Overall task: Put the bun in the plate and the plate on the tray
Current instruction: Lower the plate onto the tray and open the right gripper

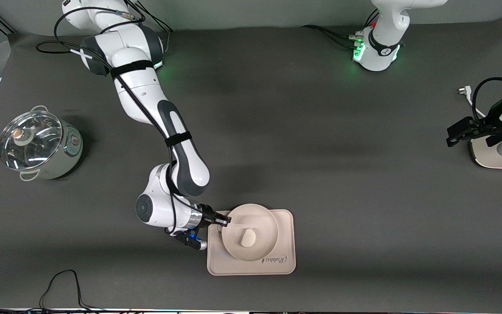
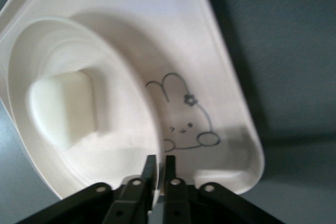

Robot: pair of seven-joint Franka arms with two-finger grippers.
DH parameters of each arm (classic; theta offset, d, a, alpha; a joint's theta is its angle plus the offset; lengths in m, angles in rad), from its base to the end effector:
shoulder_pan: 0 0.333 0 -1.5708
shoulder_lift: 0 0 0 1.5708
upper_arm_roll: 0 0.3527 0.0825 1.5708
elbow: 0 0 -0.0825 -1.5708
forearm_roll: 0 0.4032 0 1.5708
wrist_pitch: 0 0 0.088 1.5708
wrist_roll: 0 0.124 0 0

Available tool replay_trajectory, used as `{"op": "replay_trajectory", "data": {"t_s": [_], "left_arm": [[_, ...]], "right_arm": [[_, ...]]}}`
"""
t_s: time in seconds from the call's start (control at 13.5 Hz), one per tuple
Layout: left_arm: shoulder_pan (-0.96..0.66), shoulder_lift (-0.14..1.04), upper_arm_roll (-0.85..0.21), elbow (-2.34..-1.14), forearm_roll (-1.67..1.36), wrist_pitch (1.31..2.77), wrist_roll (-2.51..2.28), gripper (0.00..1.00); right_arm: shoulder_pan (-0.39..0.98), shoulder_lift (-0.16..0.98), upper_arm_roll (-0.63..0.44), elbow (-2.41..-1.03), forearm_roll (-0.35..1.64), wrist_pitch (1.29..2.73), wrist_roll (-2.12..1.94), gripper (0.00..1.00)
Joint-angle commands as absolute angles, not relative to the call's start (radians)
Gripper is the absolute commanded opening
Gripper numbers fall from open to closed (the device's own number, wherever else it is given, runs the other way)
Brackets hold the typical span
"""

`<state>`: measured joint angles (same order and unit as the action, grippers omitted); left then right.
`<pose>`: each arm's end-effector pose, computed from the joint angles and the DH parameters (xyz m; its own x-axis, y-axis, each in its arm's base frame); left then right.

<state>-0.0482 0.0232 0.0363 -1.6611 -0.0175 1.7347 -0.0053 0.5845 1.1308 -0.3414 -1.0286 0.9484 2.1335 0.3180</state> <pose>0.5947 -0.0092 0.6006 0.9987 -0.0038 0.0503 -0.0046 -0.9998 0.0168 0.7622 0.3475 0.1603 0.9241 -0.3274 -0.1969 -0.3817 -0.8141 -0.4377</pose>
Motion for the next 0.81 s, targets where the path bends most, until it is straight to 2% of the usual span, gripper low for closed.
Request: {"op": "replay_trajectory", "data": {"t_s": [0.0, 0.22, 0.37, 0.74], "left_arm": [[-0.057, 0.031, 0.04, -1.635, -0.028, 1.73, 0.003, 1.0], [-0.055, 0.037, 0.04, -1.635, -0.028, 1.73, 0.003, 1.0], [-0.055, 0.04, 0.04, -1.635, -0.028, 1.73, 0.003, 1.0], [-0.055, 0.04, 0.04, -1.634, -0.028, 1.736, 0.003, 1.0]], "right_arm": [[0.571, 1.149, -0.336, -0.982, 0.954, 2.12, 0.336, 0.99], [0.549, 1.106, -0.345, -0.982, 0.928, 2.034, 0.336, 1.0], [0.511, 1.022, -0.342, -0.991, 0.803, 1.949, 0.321, 1.0], [0.479, 0.703, -0.365, -1.17, 0.59, 1.804, 0.237, 1.0]]}}
